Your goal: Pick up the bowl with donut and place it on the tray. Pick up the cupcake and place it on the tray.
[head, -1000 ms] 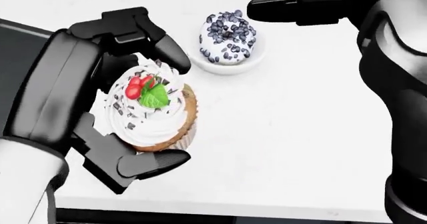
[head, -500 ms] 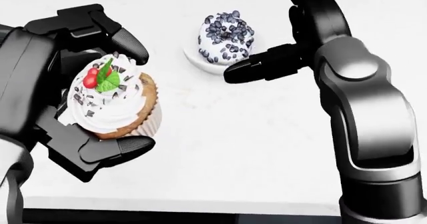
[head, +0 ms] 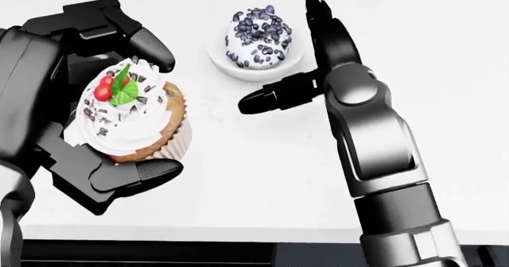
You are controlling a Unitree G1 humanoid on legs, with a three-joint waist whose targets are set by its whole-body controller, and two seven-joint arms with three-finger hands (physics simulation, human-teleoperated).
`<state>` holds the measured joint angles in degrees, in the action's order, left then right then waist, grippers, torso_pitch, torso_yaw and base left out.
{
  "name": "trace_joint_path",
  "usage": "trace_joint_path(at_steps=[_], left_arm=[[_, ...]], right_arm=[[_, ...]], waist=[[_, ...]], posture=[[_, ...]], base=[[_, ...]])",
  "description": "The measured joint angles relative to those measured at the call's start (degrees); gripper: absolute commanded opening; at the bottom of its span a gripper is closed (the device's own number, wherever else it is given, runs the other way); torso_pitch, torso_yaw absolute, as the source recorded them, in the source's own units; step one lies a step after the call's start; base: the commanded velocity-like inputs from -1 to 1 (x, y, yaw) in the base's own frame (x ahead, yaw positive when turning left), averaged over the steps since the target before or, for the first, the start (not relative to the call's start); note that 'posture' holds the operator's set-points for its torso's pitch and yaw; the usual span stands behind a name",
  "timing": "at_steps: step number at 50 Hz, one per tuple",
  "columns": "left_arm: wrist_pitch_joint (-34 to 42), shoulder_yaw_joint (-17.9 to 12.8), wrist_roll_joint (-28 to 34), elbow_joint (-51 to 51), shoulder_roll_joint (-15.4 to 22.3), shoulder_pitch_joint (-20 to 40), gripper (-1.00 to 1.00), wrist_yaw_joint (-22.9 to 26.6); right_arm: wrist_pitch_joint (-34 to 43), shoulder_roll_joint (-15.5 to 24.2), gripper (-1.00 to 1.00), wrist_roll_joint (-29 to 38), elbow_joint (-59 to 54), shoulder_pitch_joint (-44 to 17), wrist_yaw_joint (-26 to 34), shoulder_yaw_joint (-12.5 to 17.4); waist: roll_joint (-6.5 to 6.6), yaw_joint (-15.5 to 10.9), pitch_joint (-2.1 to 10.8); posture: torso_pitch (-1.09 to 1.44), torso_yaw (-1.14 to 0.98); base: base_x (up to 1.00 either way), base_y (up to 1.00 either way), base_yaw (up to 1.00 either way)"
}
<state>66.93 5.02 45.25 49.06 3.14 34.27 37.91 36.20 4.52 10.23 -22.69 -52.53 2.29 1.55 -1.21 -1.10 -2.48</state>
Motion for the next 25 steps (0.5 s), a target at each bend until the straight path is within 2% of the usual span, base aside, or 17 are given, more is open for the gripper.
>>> trace_joint_path(at_steps=[25], left_arm=[[0.0,-0.3,-1.8,0.0,0.5,-0.2,-1.0,-1.2]], right_arm=[[-20.0,0.7,1.0,-2.8,-31.0,-10.0,-8.6,1.4]], waist=[[-0.03,0.2,0.52]], posture=[[0.0,0.0]], base=[[0.0,0.0,0.0]])
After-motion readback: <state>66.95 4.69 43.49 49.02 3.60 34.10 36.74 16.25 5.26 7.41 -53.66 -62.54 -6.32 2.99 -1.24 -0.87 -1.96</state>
